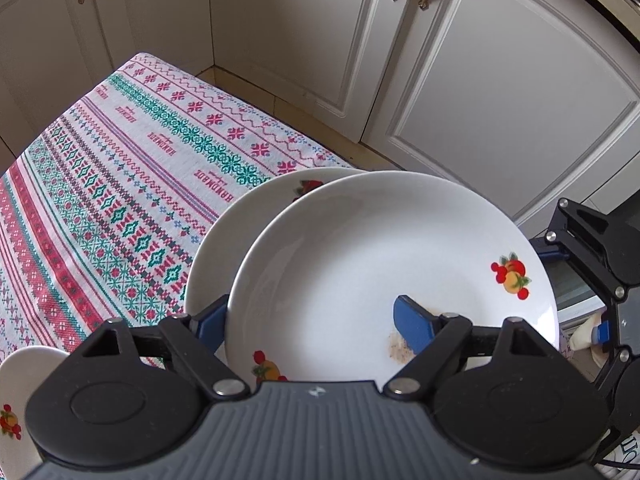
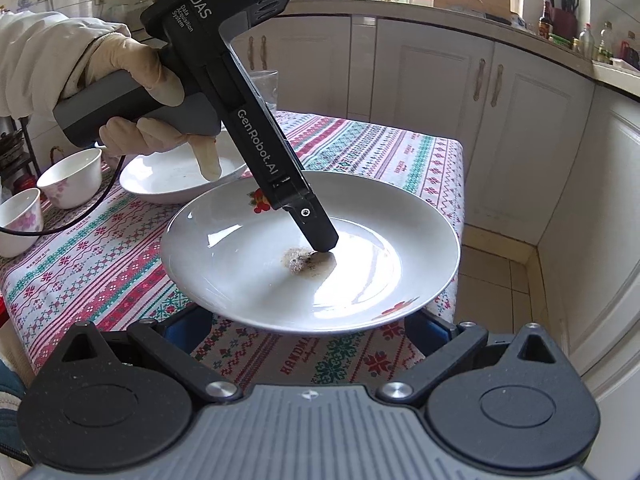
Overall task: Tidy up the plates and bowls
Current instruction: 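Carry the stained plate over the deep flowered plate and lower it, then open the left gripper to release the plate onto the deep plate, then withdraw the left gripper up from the stacked plates, then move the right gripper to the flowered white plate and grasp its rim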
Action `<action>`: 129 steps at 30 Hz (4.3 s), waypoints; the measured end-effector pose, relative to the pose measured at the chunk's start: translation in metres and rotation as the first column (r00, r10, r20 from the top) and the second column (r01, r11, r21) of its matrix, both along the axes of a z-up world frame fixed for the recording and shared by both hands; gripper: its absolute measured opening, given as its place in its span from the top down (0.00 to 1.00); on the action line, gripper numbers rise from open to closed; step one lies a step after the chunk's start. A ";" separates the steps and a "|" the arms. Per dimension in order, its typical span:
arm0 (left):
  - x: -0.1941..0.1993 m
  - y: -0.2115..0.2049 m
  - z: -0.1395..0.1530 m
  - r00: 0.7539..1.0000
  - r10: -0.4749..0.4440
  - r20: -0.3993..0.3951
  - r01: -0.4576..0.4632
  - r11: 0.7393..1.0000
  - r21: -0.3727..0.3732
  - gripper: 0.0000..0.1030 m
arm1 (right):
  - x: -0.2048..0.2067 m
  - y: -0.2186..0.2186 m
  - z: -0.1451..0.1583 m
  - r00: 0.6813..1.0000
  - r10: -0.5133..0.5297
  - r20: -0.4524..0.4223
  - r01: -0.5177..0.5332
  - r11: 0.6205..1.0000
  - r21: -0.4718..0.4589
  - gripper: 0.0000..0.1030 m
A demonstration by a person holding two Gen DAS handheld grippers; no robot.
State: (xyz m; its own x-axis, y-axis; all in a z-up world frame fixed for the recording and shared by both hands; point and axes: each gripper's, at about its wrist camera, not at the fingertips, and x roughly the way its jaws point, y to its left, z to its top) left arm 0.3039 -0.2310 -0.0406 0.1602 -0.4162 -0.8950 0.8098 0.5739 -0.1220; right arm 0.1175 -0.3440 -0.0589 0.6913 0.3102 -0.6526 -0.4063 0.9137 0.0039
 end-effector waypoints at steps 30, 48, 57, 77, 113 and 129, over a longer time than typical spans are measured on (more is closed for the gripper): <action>0.006 0.001 0.000 0.999 -0.001 0.052 0.001 1.000 0.012 0.17 | -0.002 -0.002 0.002 0.999 -0.052 0.013 0.051 0.998 0.026 0.00; 0.003 0.011 0.007 0.997 0.018 0.080 -0.018 1.000 0.004 0.16 | -0.003 0.000 0.001 0.998 -0.060 0.017 0.060 0.998 0.011 0.00; -0.003 0.029 0.018 0.991 0.081 0.103 -0.079 0.997 -0.025 0.16 | -0.013 0.000 0.012 0.997 -0.065 0.043 0.065 0.998 0.010 0.00; -0.123 0.102 0.071 0.867 0.377 0.326 -0.314 0.921 -0.232 0.06 | -0.056 0.019 0.042 0.990 -0.059 0.132 0.057 0.998 0.024 0.00; -0.123 0.164 -0.050 0.567 0.767 0.301 -0.724 0.638 -0.264 0.01 | -0.001 0.056 0.053 0.991 0.133 0.020 -0.131 0.988 -0.081 0.00; -0.105 0.168 -0.051 0.509 0.802 0.313 -0.760 0.590 -0.274 0.00 | 0.096 0.090 0.073 0.904 0.425 -0.039 -0.426 0.894 -0.138 0.00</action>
